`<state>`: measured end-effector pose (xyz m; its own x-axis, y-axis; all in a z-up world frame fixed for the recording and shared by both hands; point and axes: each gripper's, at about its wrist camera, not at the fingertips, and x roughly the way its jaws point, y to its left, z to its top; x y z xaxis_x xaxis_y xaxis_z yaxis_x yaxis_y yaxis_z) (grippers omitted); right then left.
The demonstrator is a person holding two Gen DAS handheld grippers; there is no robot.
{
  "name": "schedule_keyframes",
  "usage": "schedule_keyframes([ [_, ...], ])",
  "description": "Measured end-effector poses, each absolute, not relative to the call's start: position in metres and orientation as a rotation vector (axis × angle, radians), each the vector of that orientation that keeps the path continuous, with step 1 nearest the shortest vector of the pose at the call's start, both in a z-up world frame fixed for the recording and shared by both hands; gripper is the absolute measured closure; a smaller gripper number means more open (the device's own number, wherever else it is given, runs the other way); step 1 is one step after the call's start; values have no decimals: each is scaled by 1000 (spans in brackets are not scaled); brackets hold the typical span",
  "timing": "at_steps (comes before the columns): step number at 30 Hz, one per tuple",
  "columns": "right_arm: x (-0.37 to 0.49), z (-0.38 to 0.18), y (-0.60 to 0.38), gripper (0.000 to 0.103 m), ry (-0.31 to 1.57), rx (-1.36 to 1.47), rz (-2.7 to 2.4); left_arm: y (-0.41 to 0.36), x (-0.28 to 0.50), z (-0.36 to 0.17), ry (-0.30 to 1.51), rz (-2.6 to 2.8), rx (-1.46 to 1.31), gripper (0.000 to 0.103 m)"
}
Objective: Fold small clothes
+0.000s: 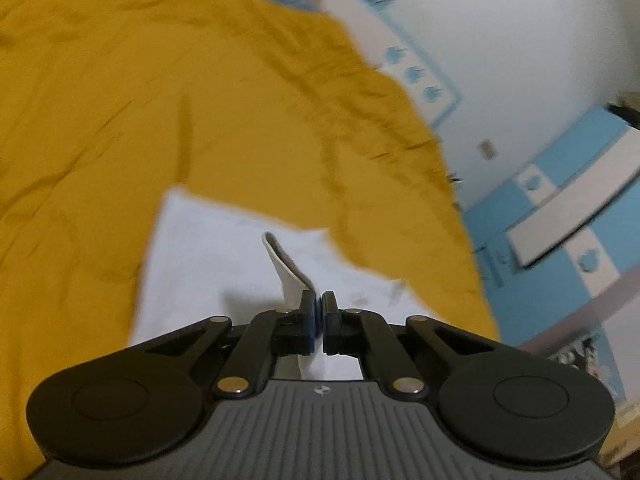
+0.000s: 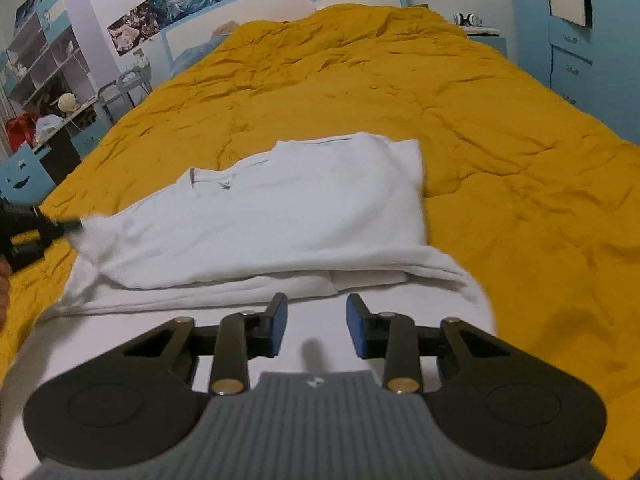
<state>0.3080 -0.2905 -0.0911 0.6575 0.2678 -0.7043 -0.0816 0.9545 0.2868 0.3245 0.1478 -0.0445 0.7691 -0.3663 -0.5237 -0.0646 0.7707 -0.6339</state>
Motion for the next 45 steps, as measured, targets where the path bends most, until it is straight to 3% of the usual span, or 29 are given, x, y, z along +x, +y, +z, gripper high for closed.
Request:
schedule_keyframes([
  [7,337,-101,-230,76,810,269,403,104,321,39,564,-292,-590,101],
  [11,355,-118,-237,76,834,239,264,111,311,54,525,-236,-547,101],
  [16,347,-116,-309,77,777,285,-4,144,305,5,666,-88,-540,101],
  [20,337,-125,-342,93,824,320,-52,154,304,-60,815,15,-511,101],
  [24,334,-127,-348,95,856,303,-63,162,307,-112,933,81,-500,103],
  [28,317,-122,-354,91,910,250,-36,158,307,-116,923,61,-446,102],
  [30,309,-110,-353,77,918,247,-18,158,309,-115,926,59,-434,102],
  [36,328,-78,-335,77,836,172,68,155,311,-116,916,59,-427,101],
  [44,393,-110,-322,79,907,187,93,155,308,-120,911,54,-401,99],
  [45,398,-119,-321,87,936,177,77,154,307,-121,912,53,-395,99],
])
